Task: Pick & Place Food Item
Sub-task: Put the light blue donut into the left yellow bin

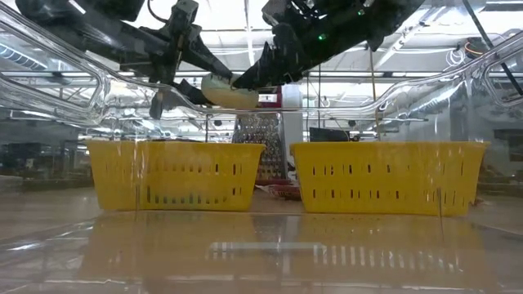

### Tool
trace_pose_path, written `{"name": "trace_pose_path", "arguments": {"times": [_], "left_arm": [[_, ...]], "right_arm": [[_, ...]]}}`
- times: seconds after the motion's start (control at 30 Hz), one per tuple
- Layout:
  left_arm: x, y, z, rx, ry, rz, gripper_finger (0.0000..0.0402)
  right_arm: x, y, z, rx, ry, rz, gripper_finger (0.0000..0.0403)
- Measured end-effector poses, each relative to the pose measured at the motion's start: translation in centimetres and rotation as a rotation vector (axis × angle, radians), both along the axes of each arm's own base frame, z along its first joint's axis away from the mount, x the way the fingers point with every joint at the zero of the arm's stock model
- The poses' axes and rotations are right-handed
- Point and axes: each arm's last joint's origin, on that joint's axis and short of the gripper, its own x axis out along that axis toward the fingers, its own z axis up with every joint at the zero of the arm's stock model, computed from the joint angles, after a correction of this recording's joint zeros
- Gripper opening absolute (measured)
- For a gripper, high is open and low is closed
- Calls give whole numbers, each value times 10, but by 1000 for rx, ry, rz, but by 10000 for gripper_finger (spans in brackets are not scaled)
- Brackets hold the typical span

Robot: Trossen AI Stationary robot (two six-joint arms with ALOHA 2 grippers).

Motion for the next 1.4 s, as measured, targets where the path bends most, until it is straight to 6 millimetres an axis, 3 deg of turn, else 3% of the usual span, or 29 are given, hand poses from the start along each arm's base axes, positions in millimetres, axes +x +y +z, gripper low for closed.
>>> {"name": "trace_pose_path", "arguments": {"times": [0.17, 0.43, 0.5, 0.7, 0.9, 1.13, 1.23, 1.4], "left_arm": [[0, -5, 0, -30, -9, -15, 205], [0, -11, 0, -113, -18, -101, 38], [0, -13, 1, -129, -21, -108, 15], [-1, -31, 2, -190, -40, -143, 29], [-3, -54, 7, -298, -26, -117, 10], [10, -66, 35, -359, 292, -48, 8], [21, -69, 46, -377, 350, -9, 11], [46, -71, 44, -402, 444, 2, 9]], "right_arm": [[0, 0, 1, 3, -8, 1, 20], [-1, 1, 2, -17, -5, 19, 52], [-4, 1, 7, -33, 5, 26, 67], [-28, 0, 29, -34, 72, 20, 113], [-59, -1, 55, 19, 112, -10, 134], [-80, -3, 73, 12, 116, -64, 126], [-85, -4, 76, 1, 117, -88, 121], [-89, -4, 77, 3, 127, -88, 118]]}}
